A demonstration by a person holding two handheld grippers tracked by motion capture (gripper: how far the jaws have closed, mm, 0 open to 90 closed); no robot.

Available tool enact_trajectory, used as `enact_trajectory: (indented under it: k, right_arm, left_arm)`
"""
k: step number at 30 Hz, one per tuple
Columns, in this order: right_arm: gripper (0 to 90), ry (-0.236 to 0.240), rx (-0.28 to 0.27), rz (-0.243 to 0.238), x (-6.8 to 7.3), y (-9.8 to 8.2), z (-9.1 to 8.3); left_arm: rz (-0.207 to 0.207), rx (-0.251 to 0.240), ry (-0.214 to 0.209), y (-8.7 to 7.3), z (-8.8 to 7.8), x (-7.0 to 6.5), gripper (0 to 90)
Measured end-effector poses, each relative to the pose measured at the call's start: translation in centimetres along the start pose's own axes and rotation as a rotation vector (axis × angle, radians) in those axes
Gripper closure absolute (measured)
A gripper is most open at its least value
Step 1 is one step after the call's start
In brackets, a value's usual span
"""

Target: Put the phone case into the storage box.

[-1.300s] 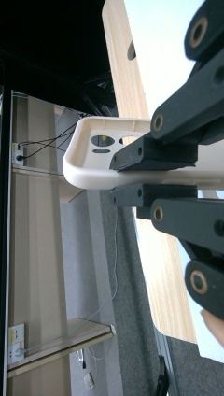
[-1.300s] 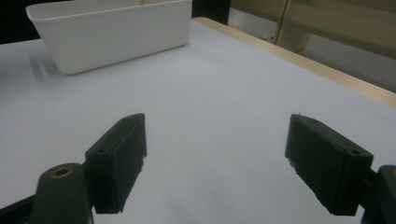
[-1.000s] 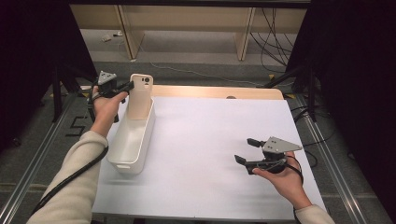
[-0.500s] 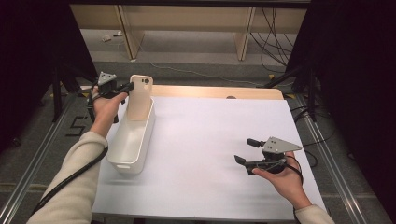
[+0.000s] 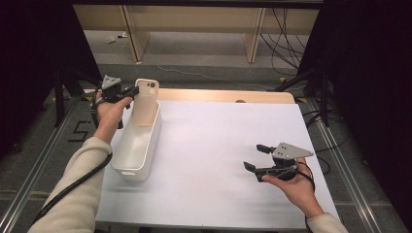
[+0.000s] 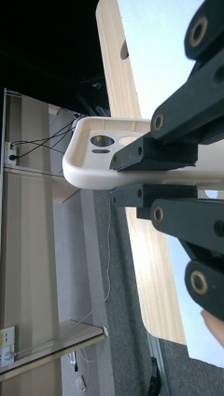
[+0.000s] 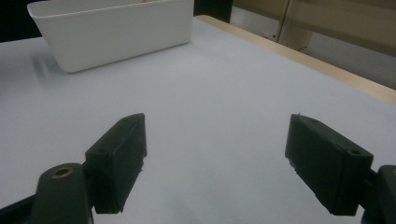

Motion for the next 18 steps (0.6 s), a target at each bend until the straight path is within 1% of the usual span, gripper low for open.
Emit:
enact_trajectory:
  k: [18]
  right_arm:
    - [21.8,0.002,0.003,-0.001,0.03,-0.01,0.07]
  left_arm:
    - [-0.006,0.010,-0.003,-0.29,0.16,0.01,81.9]
Point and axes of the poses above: each handheld gripper's, and its own axes: z roughly forward along the jaws, y roughly out of its top, x roughly to its left, the point moved 2 cm from there along z, roughly forward along the jaws, and after that the axes turned 3 degrees about -x, right-handed, at the moved point
